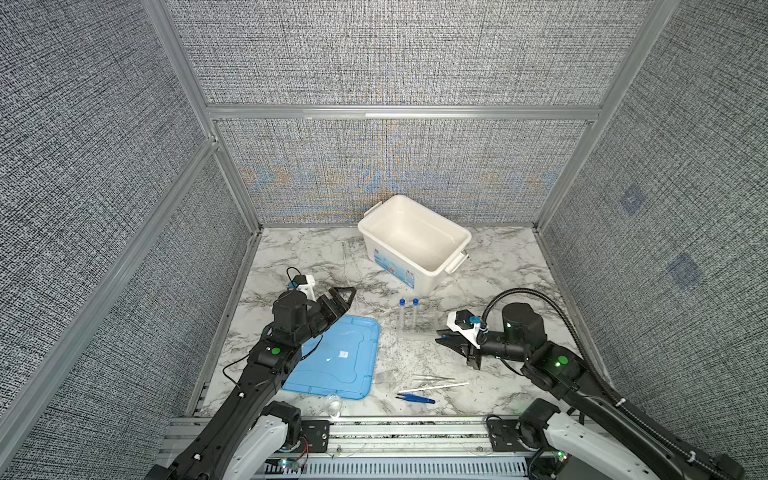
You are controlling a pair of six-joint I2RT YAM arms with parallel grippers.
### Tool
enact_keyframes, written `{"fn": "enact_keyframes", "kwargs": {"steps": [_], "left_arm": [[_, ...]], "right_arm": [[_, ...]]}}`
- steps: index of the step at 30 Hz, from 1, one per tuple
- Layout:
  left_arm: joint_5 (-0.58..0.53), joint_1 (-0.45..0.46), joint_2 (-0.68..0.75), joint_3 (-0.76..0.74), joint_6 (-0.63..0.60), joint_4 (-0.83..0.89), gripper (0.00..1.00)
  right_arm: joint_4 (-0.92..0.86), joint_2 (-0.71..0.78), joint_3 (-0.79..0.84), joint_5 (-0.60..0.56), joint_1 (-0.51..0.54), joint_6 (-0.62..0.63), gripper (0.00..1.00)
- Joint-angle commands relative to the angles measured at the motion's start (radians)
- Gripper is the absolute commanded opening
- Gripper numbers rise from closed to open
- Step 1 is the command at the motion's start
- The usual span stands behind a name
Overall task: Organize the chemistry lab equipment
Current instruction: 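Carry the tube toward the white bin with the right gripper while the left draws back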
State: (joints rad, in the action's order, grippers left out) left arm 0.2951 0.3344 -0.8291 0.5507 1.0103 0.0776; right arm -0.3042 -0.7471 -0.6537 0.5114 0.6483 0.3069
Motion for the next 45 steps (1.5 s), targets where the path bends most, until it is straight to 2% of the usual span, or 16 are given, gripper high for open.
{"fn": "enact_keyframes", "kwargs": {"steps": [1,9,16,22,29,36,45], "left_arm": [[-0.119,-0.003,0.001,0.002,-0.102,0.078,0.94],[-0.151,-0.003,-0.08,-0.007,-0.21,0.033,0.94],[-0.281,-0.004,-0.121,-0.087,-0.324,-0.087,0.93],[-0.187,-0.003,-0.175,-0.11,-0.424,-0.148,0.93],[-0.186,-0.003,-0.211,-0.147,-0.532,-0.19,0.93],[-0.192,-0.004,-0.175,-0.186,-0.546,-0.213,0.93],[-0.176,-0.003,-0.199,-0.192,-0.533,-0.237,0.93]], "right_arm": [[-0.293,-0.021,-0.066,-0.109,0.0,0.033,0.12],[-0.494,-0.132,-0.252,-0.239,-0.009,0.118,0.12],[-0.642,-0.325,-0.455,-0.308,-0.052,0.208,0.12],[-0.755,-0.524,-0.64,-0.304,-0.076,0.253,0.12],[-0.786,-0.692,-0.778,-0.318,-0.08,0.271,0.13],[-0.875,-0.832,-0.922,-0.32,-0.09,0.304,0.13],[-0.892,-0.928,-0.987,-0.279,-0.096,0.327,0.13]]}}
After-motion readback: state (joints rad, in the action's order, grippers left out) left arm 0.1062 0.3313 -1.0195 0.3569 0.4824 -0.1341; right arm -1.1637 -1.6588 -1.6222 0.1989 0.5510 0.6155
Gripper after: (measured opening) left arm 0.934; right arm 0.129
